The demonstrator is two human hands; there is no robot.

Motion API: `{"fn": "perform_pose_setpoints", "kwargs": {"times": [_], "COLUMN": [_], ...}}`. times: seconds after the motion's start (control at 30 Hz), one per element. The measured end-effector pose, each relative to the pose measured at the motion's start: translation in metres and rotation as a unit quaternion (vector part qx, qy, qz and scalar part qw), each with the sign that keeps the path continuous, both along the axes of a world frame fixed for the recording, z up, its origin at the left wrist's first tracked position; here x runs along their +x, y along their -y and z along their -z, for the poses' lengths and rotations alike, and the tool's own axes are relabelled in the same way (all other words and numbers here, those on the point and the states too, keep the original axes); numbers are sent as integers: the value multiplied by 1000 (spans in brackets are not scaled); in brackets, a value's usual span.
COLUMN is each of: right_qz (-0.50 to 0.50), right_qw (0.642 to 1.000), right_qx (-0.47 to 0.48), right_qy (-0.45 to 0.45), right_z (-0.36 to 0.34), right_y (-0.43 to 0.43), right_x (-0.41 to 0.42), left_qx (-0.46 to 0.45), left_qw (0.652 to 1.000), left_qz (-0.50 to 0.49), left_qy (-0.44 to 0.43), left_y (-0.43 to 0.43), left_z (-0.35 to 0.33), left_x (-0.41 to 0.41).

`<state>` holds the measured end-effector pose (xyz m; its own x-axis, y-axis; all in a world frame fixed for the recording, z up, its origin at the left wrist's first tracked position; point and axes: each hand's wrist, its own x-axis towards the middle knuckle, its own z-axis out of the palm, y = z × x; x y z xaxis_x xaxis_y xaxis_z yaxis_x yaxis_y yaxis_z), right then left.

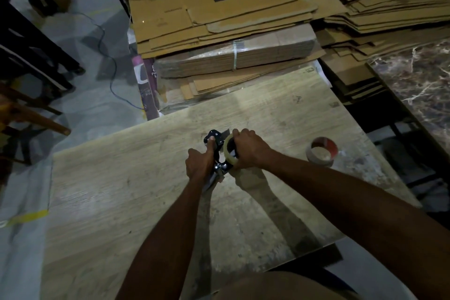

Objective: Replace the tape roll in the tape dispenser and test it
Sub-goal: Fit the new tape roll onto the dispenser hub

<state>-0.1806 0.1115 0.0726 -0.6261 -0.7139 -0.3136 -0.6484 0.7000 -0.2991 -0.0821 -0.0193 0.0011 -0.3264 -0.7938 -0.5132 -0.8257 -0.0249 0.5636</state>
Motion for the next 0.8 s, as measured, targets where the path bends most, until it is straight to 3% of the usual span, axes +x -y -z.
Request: {"fn": "perform_pose_setpoints", "kwargs": {"times": [0.2, 0.8], "right_qz": [-11, 206], "right_qw": [1000, 973], "right_qx": [19, -89], "right_qy": [8, 50], "right_z": [-1, 38], "right_y": [3, 0], "right_x": [-4, 22], "left_qx": [-5, 4], "left_qw": [1000, 1000], "left_qz": [7, -20], "left_qy": [-3, -15], "left_y": [-3, -3], "left_z": [-6, -1], "left_x": [0, 0]}}
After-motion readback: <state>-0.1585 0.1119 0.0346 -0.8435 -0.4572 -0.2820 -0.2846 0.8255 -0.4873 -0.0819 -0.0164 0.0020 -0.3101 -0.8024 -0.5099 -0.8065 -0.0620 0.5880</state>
